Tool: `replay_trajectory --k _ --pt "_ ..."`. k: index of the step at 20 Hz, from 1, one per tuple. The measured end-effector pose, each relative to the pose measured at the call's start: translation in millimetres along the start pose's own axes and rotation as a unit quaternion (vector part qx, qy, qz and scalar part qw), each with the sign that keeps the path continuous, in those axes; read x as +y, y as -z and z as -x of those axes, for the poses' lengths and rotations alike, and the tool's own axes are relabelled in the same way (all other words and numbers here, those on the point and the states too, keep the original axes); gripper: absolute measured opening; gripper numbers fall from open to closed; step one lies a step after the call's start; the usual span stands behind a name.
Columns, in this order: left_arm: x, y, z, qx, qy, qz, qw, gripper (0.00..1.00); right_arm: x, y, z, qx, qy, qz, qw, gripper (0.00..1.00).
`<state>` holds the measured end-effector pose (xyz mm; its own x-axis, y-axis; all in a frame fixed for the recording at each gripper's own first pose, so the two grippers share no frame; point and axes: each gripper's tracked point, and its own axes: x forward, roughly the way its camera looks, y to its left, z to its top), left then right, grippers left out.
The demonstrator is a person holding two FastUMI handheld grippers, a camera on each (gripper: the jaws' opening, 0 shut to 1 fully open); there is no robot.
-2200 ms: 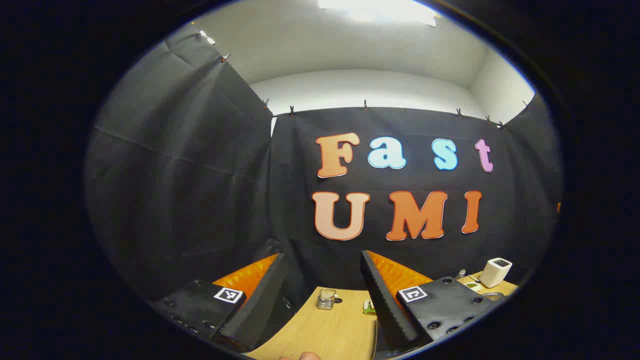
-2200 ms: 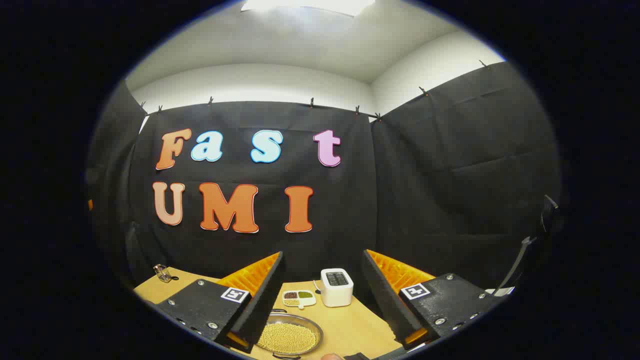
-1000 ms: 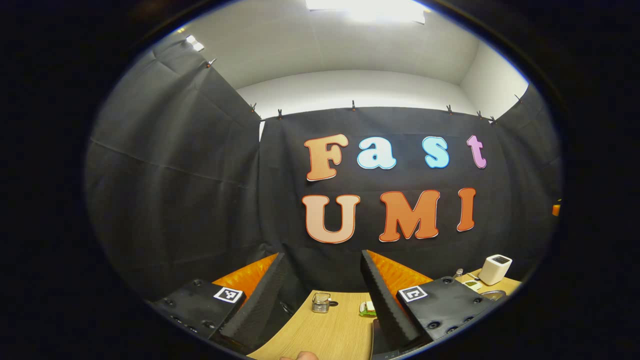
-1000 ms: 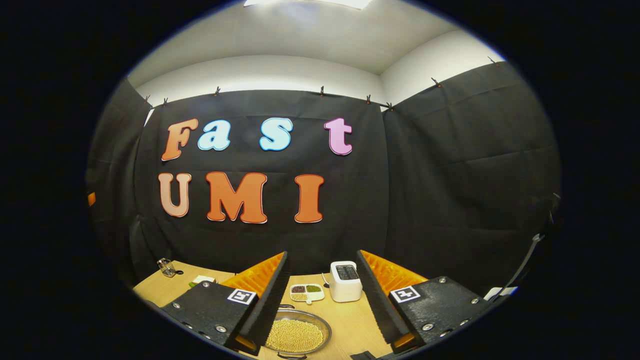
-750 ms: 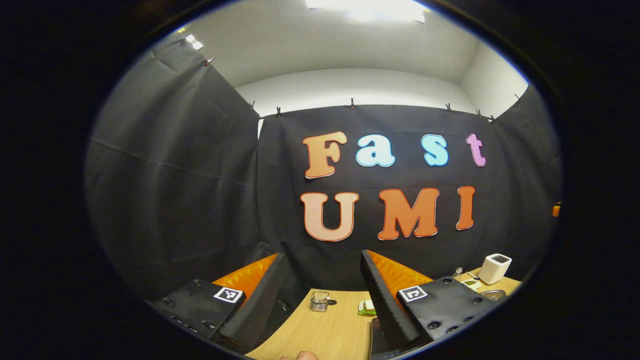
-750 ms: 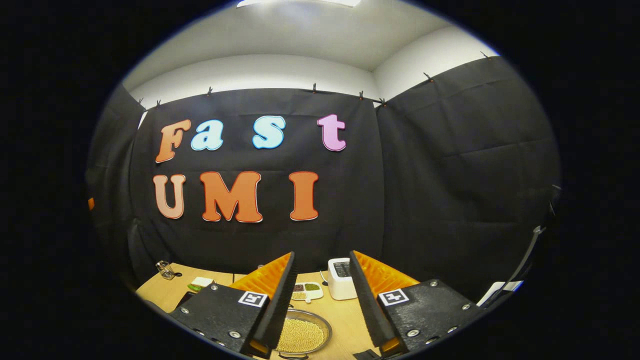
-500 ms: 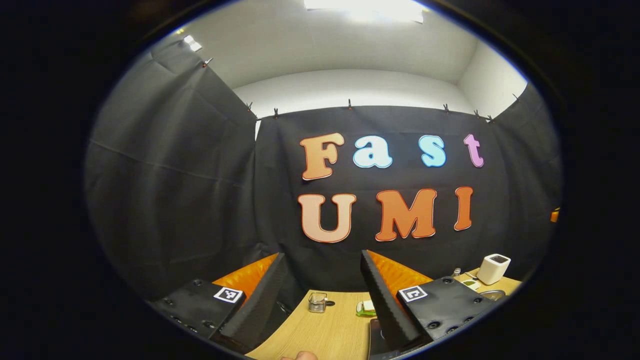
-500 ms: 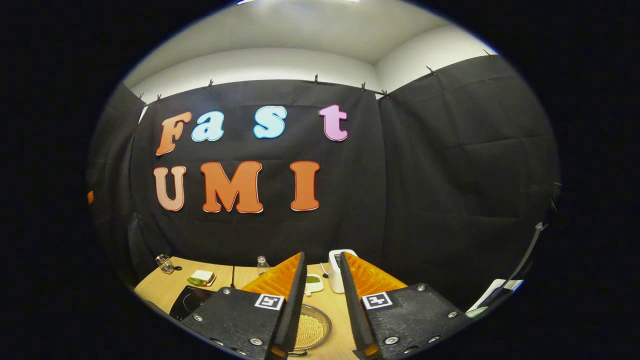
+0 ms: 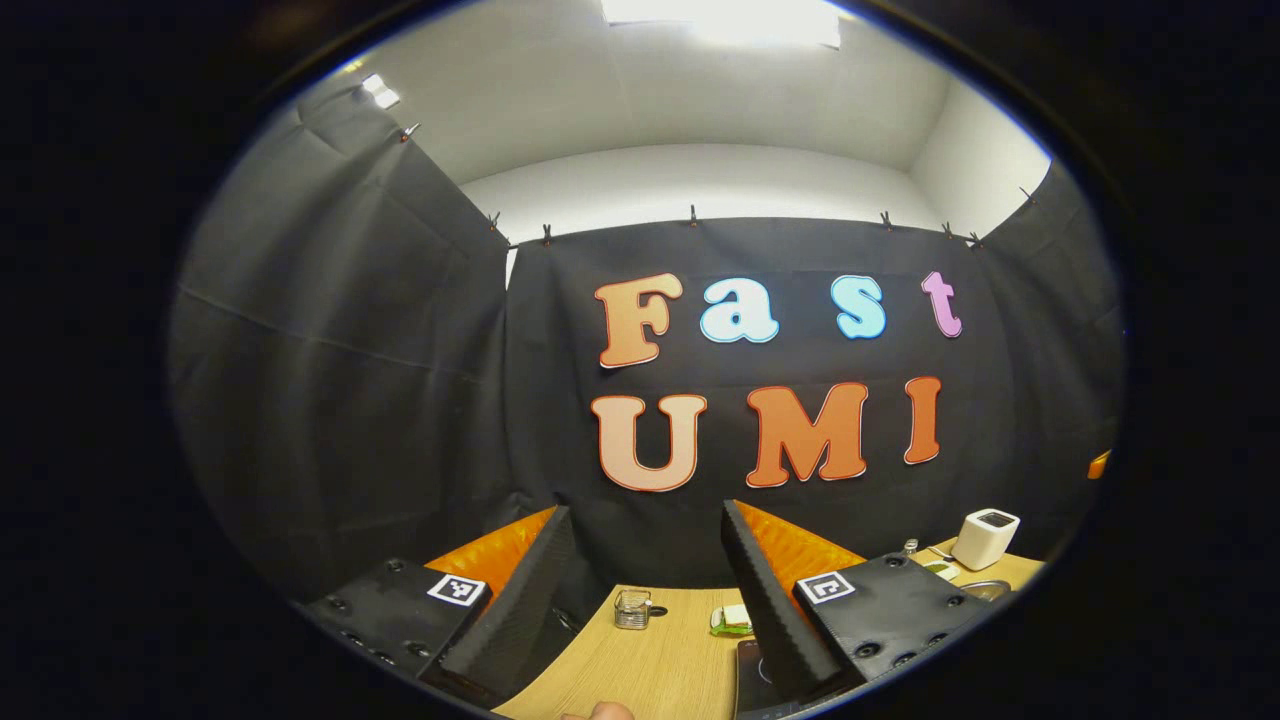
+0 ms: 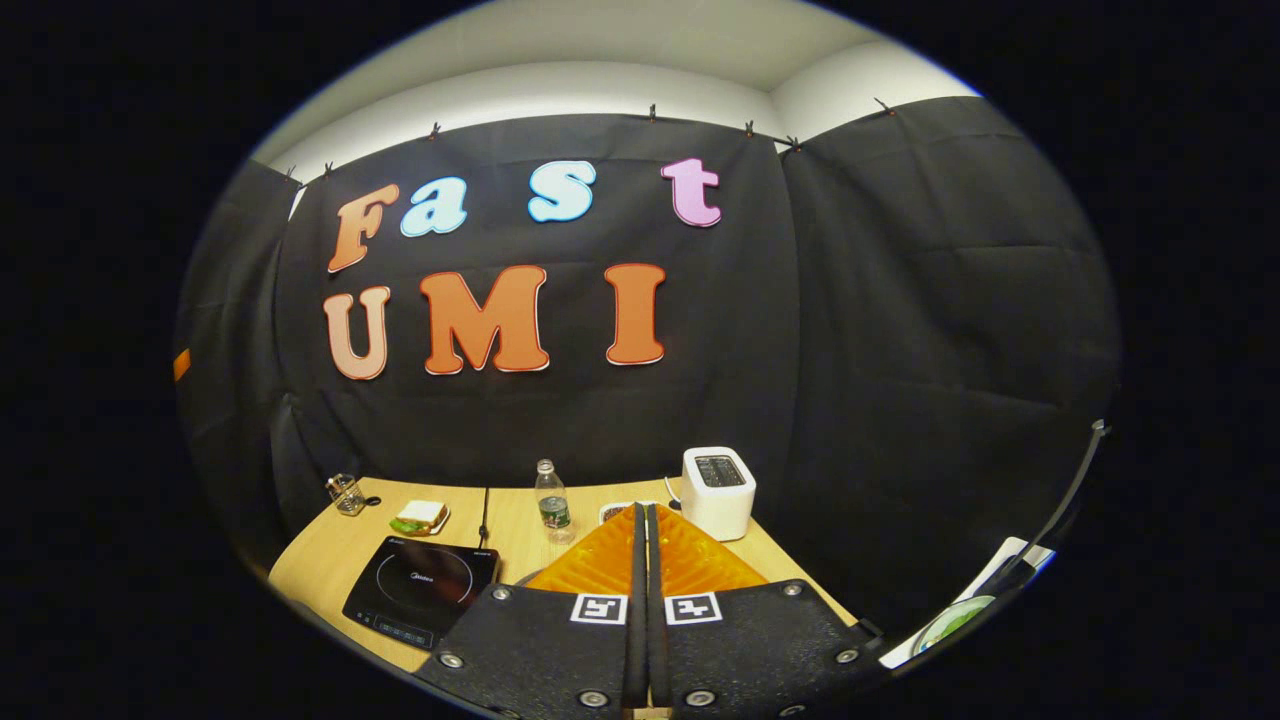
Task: First push the handle of the pot to place it horizontally, then grasp the pot with both hands and set it on the induction cooktop.
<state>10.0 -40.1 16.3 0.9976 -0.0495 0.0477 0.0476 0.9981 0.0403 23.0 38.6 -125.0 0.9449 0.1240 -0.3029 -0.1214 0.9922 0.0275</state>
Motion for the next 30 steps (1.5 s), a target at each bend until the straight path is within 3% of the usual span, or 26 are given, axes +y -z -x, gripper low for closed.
replay_trajectory --k 16,30 --pt "4.7 0.7 5.3 0.003 -0.004 0.001 1.000 0.97 67.0 150.8 -2.2 0.122 -0.056 0.024 0.991 0.00" --pt "1.6 -10.1 16.2 -0.005 -0.005 -0.005 1.000 0.98 110.4 280.1 6.9 0.230 -0.101 0.013 0.968 0.00"
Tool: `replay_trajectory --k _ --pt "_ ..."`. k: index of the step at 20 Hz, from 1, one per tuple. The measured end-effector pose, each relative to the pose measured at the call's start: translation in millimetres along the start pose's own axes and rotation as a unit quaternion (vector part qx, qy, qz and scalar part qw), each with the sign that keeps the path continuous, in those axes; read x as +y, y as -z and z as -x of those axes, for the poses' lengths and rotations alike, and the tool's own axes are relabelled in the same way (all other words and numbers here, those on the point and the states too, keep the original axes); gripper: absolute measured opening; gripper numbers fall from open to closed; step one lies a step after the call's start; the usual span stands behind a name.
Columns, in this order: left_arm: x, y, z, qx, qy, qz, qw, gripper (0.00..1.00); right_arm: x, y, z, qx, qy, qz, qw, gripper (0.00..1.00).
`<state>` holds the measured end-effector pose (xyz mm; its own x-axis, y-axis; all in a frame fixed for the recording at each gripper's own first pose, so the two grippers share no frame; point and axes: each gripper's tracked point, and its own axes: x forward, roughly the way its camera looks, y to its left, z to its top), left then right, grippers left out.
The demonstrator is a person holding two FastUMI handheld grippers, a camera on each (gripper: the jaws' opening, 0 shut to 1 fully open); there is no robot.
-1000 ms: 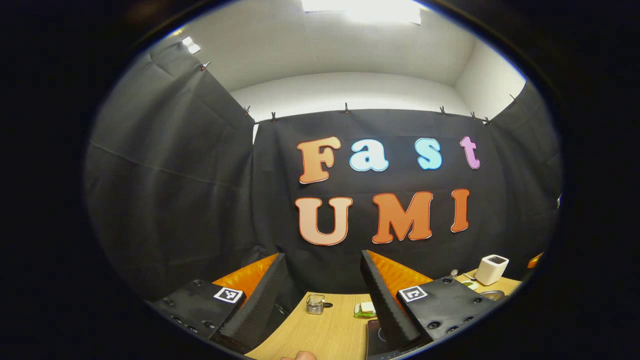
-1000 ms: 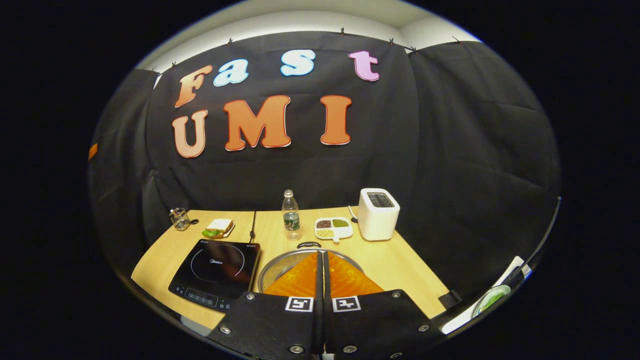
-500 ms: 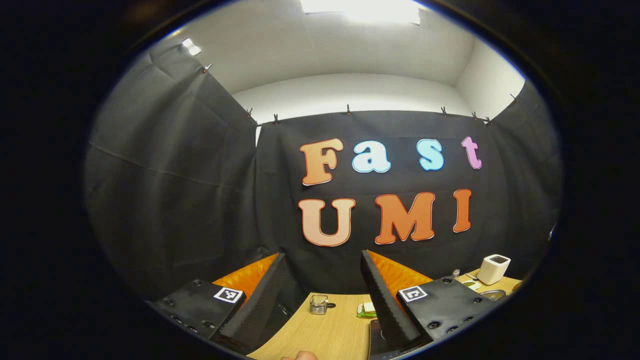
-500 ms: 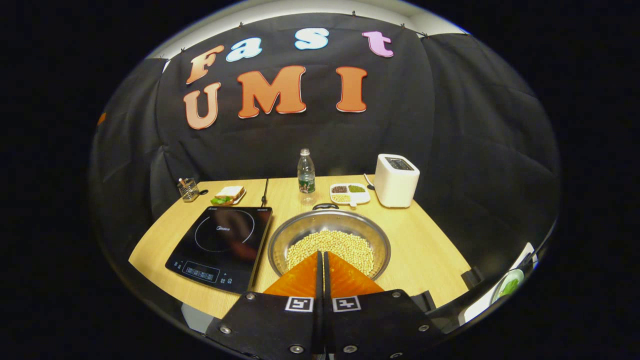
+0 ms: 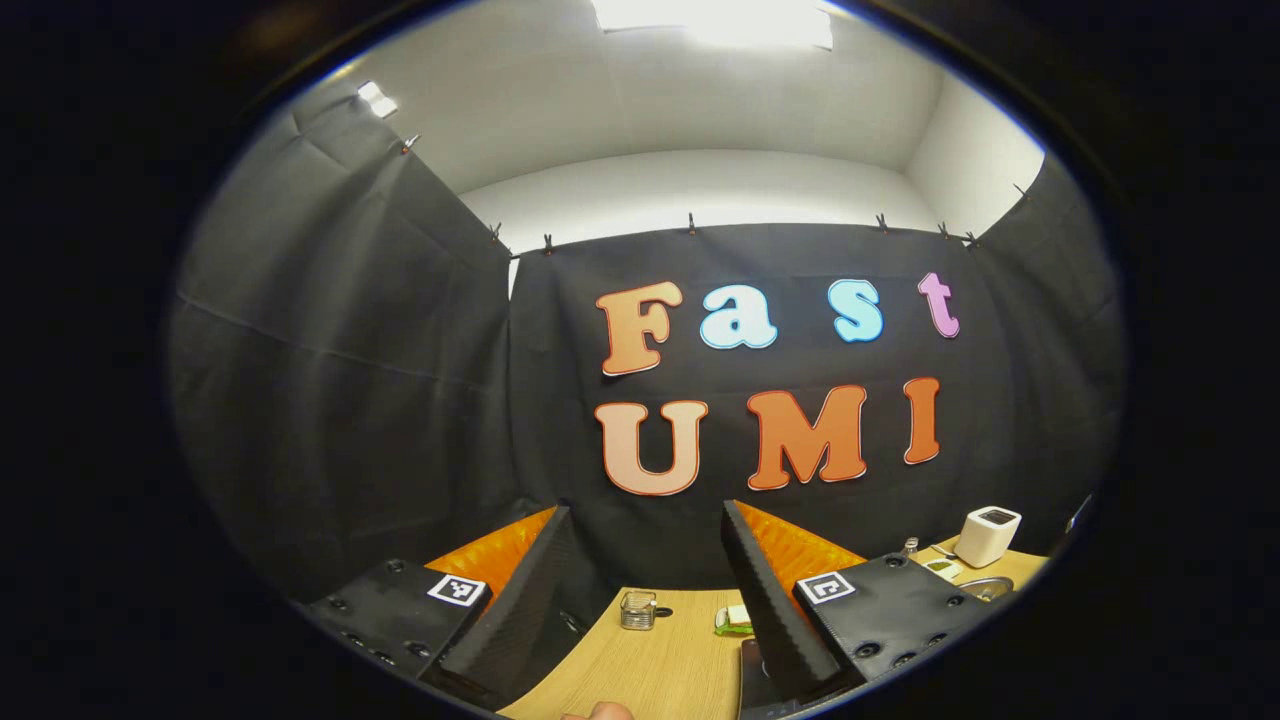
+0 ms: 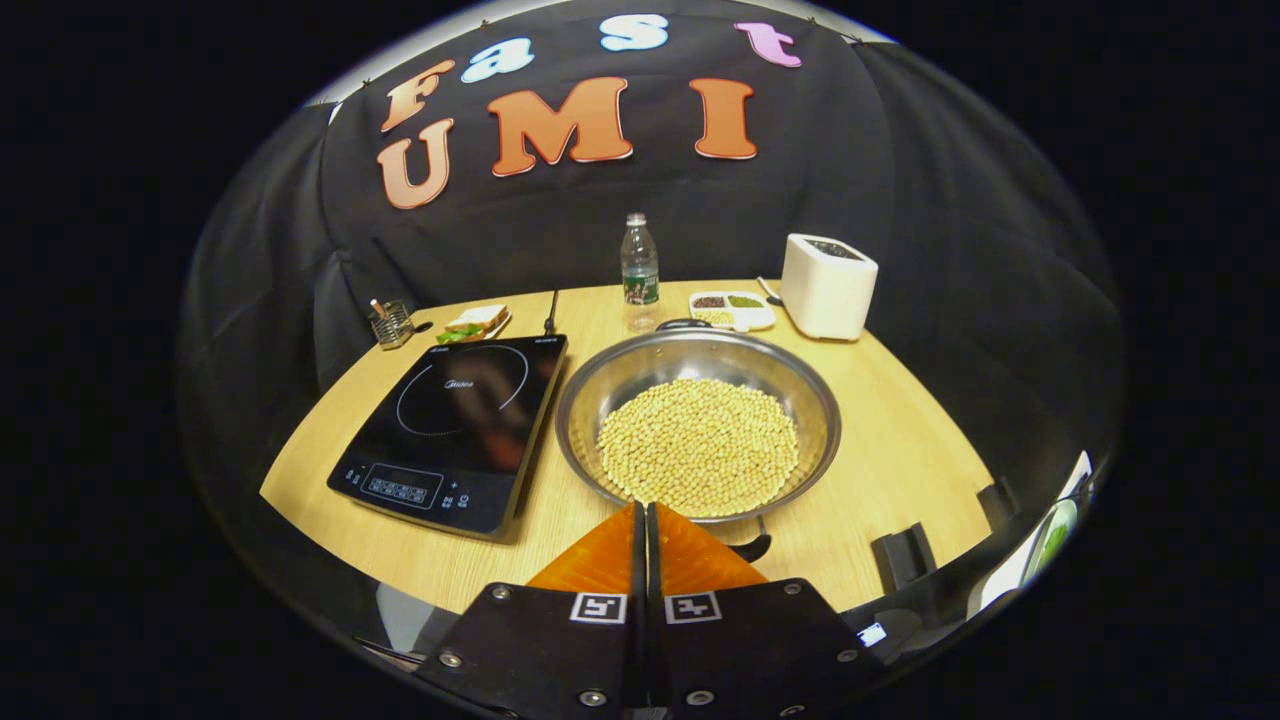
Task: First push the handle of the pot to place it horizontally, then grasp the pot with both hands and set it on the induction cooktop.
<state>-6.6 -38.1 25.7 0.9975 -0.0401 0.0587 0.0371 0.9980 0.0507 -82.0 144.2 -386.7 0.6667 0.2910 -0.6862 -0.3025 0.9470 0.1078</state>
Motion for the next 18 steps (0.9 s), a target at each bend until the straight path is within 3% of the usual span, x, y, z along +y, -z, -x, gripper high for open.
replay_trajectory --k 9,13,18 --pt "-16.0 23.3 -7.8 0.026 0.014 0.012 0.999 0.98 0.5 45.0 -38.9 0.054 0.000 -0.012 0.998 0.00" --pt "-31.6 28.3 -13.1 0.027 0.023 0.010 0.999 0.98 -2.1 46.7 -40.3 0.059 -0.014 -0.045 0.997 0.00" --pt "-66.7 52.7 -26.3 0.044 0.048 0.013 0.998 0.98 -21.9 45.1 -40.1 0.057 0.004 -0.053 0.997 0.00"
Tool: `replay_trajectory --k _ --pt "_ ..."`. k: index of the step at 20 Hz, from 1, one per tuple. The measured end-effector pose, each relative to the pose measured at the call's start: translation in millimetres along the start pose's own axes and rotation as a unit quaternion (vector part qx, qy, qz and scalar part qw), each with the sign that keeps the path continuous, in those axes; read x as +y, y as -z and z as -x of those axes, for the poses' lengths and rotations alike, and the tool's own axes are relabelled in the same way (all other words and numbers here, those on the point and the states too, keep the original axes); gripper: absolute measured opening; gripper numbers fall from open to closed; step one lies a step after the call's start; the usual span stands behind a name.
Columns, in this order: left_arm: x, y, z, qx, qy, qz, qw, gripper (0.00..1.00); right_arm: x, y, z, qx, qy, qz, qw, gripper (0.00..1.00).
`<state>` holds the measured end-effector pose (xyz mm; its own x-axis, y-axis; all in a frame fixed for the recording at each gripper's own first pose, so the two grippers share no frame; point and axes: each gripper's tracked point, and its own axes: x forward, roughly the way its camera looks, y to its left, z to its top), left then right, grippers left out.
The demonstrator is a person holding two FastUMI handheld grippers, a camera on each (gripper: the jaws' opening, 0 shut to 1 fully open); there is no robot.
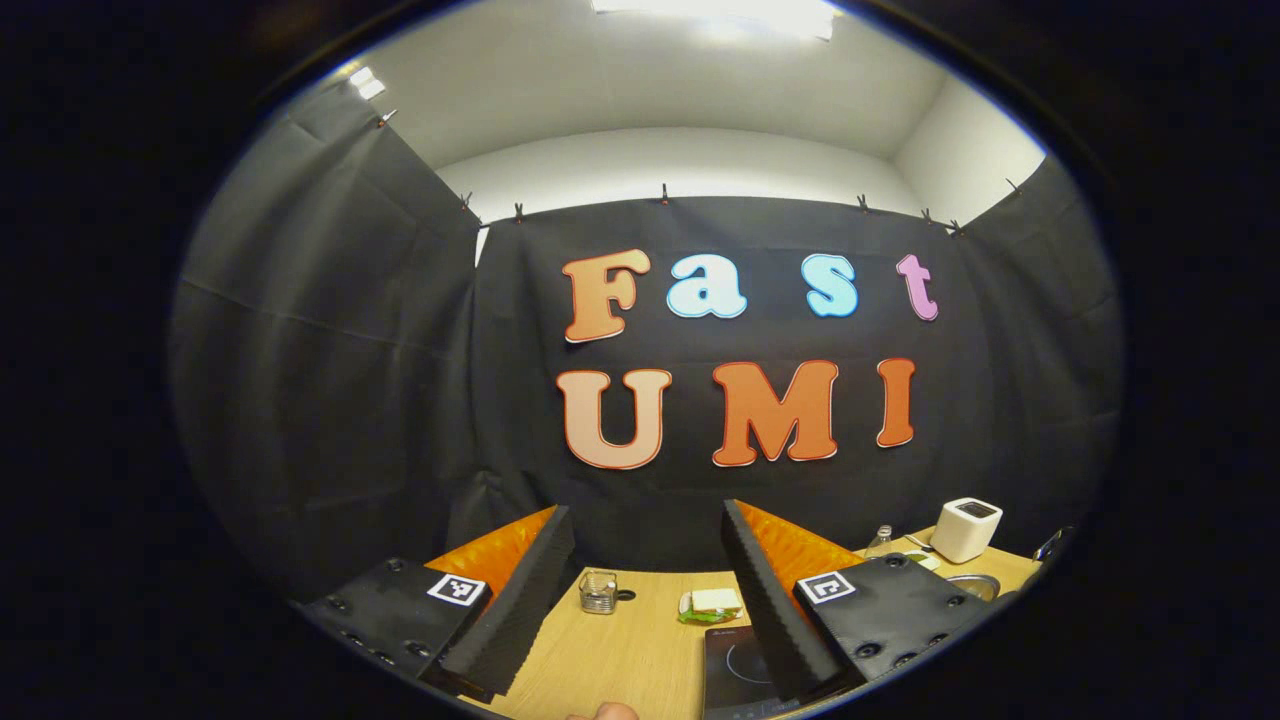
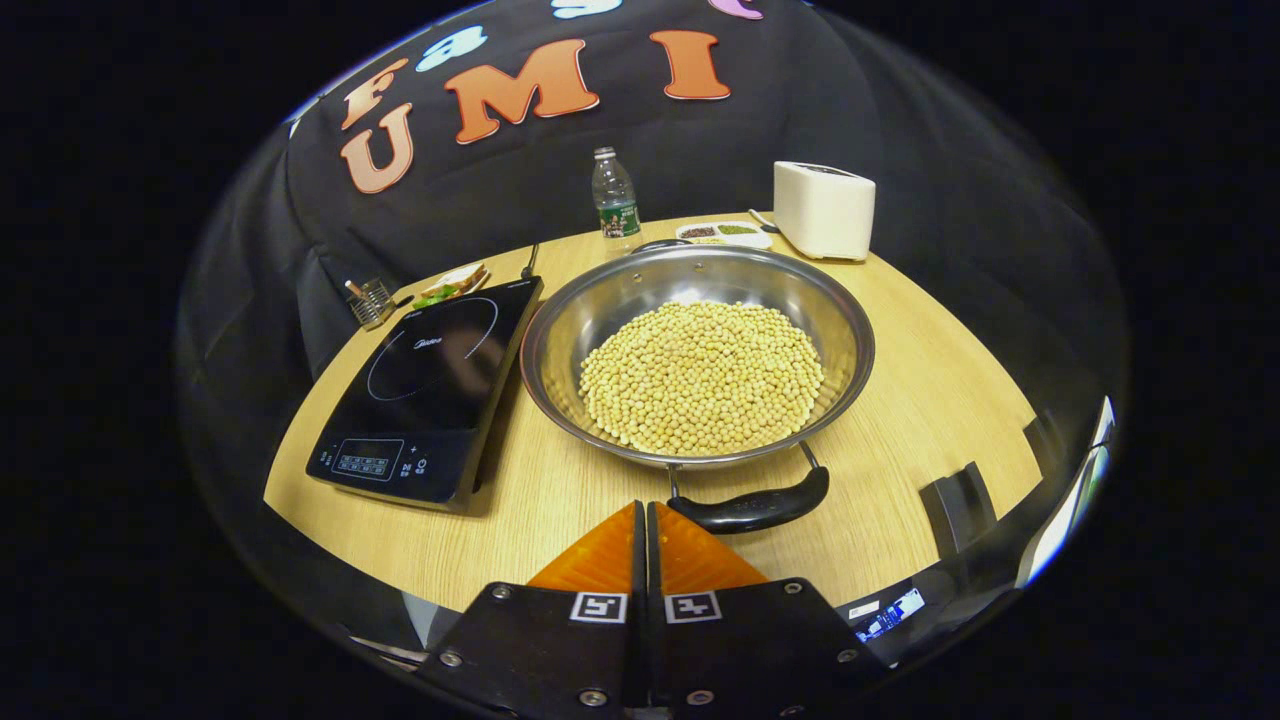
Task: First push the handle of the pot to place it horizontally, then grasp the pot with both hands and set it on the induction cooktop.
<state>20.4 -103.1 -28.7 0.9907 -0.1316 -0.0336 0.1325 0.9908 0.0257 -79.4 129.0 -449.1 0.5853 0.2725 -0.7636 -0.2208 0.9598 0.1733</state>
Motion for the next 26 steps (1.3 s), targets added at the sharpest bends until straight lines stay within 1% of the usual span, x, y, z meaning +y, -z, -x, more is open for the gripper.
replay_trajectory --k 6,8,13,18,23,26 --pt "-40.4 30.8 -25.5 0.017 0.034 0.006 0.999 0.99 -29.0 -5.5 1.5 -0.002 0.024 -0.020 1.000 0.00" --pt "-51.1 36.8 -34.2 0.017 0.042 0.004 0.999 0.98 -40.0 -8.3 0.1 -0.003 0.033 -0.026 0.999 0.00" --pt "-77.2 59.9 -53.6 0.028 0.059 0.012 0.998 0.99 -67.6 -19.4 -5.5 -0.006 0.061 -0.039 0.997 0.00" --pt "-106.5 90.9 -67.2 0.062 0.088 0.032 0.994 0.96 -84.3 -26.2 -11.6 -0.003 0.066 -0.059 0.996 0.00" --pt "-130.8 114.5 -81.2 0.075 0.098 0.021 0.992 0.99 -101.7 -34.2 -18.7 -0.006 0.083 -0.068 0.994 0.00" --pt "-145.8 125.2 -88.9 0.084 0.110 0.026 0.990 0.98 -110.7 -40.2 -23.2 -0.008 0.093 -0.073 0.993 0.00"
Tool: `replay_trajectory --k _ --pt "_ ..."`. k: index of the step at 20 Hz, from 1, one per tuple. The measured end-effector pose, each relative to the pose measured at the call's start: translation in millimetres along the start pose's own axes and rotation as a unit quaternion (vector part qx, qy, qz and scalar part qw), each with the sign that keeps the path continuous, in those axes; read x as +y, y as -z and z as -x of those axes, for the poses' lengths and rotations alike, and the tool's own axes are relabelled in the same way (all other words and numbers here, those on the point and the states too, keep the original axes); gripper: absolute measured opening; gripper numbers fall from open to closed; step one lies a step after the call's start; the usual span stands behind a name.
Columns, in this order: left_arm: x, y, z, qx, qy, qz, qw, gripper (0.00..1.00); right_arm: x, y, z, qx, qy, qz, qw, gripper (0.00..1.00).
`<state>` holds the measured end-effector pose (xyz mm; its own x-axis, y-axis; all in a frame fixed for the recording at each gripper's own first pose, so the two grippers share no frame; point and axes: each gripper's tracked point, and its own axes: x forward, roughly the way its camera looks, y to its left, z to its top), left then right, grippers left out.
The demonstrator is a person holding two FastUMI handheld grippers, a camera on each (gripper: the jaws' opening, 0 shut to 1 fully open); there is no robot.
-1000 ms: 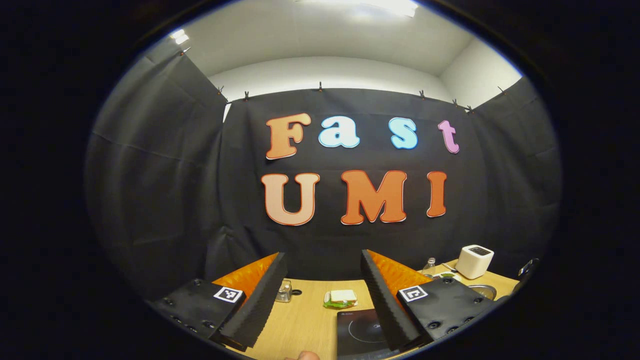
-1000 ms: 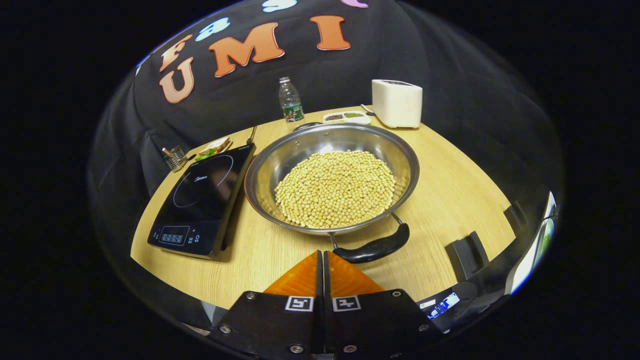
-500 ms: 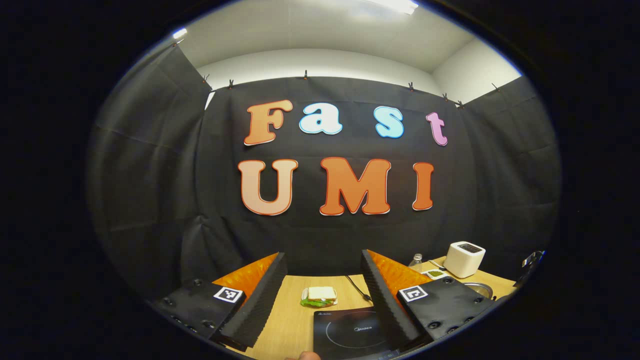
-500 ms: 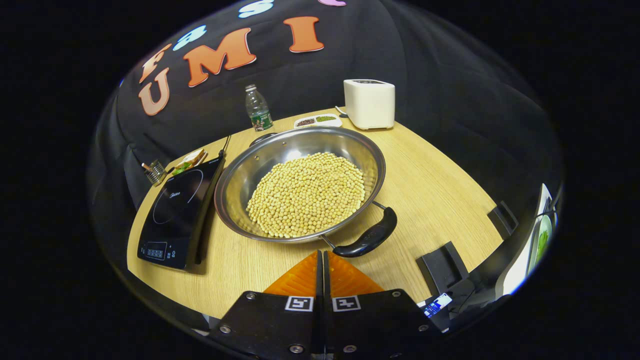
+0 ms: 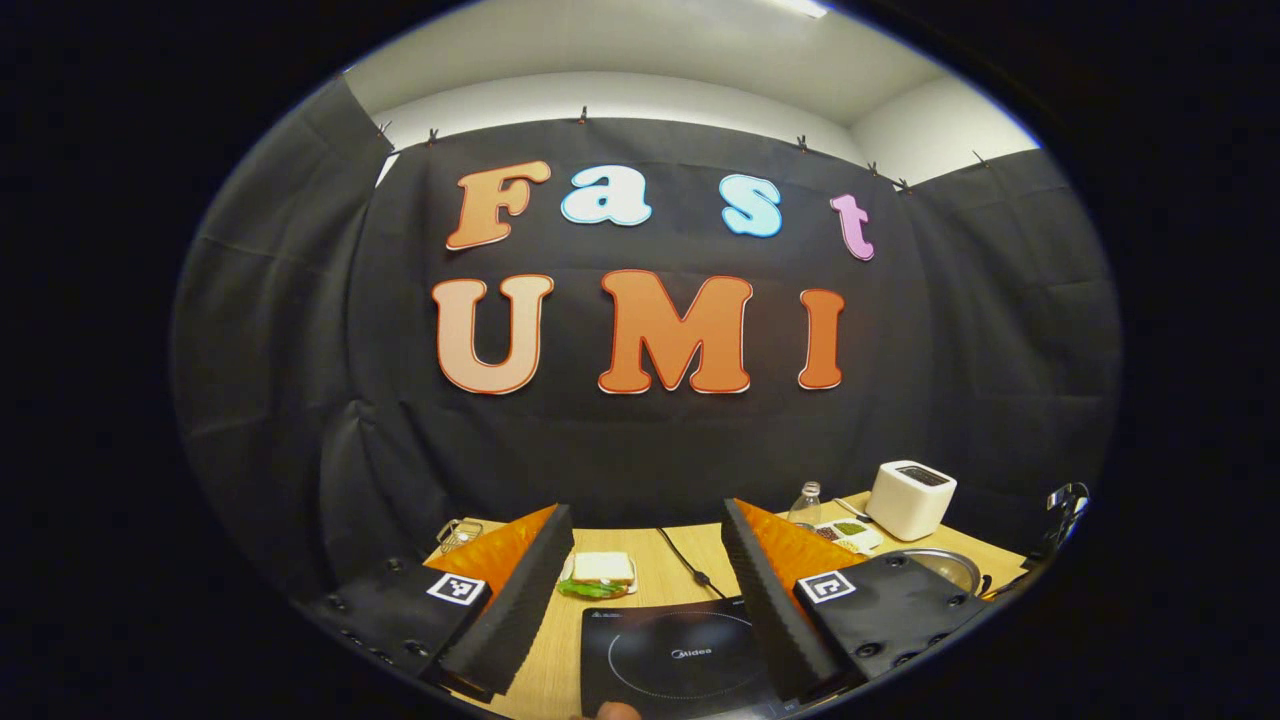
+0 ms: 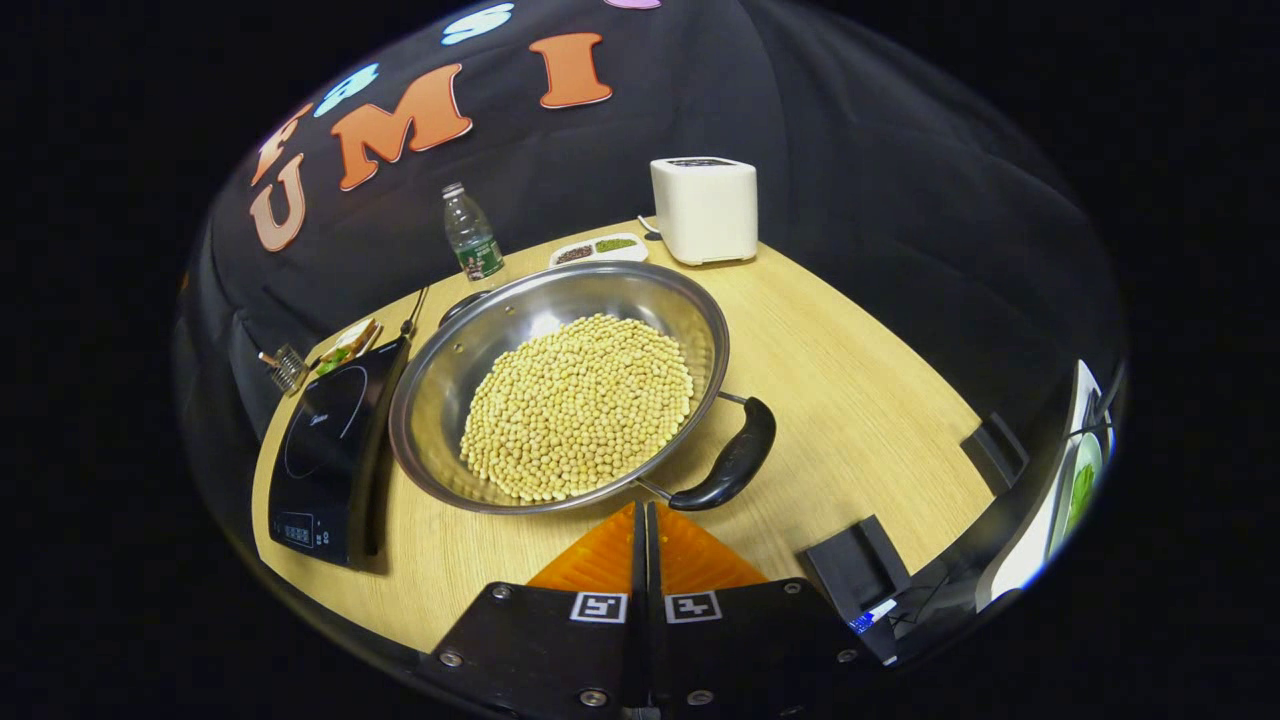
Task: First push the handle of the pot to place it horizontally, then grasp the pot with both hands and set it on the induction cooktop.
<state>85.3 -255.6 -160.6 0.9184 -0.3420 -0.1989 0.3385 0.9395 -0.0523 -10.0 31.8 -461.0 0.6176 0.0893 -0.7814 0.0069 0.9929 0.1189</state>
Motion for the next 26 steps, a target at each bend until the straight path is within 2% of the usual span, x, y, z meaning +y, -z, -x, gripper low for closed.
replay_trajectory --k 7,8,20,26 --pt "-27.8 36.0 -26.9 0.042 0.025 0.018 0.999 0.99 -12.0 -15.9 -15.4 0.002 0.017 -0.003 1.000 0.00" --pt "-29.8 37.9 -30.3 0.045 0.027 0.017 0.998 0.97 -14.8 -18.6 -18.3 0.002 0.020 -0.005 1.000 0.00" --pt "-44.3 73.0 -59.3 0.079 0.031 0.014 0.996 0.98 -42.8 -57.6 -52.1 -0.010 0.064 -0.010 0.998 0.00" --pt "-74.4 106.9 -65.3 0.108 0.051 0.025 0.993 0.98 -49.9 -74.7 -67.4 -0.021 0.079 0.002 0.997 0.00"
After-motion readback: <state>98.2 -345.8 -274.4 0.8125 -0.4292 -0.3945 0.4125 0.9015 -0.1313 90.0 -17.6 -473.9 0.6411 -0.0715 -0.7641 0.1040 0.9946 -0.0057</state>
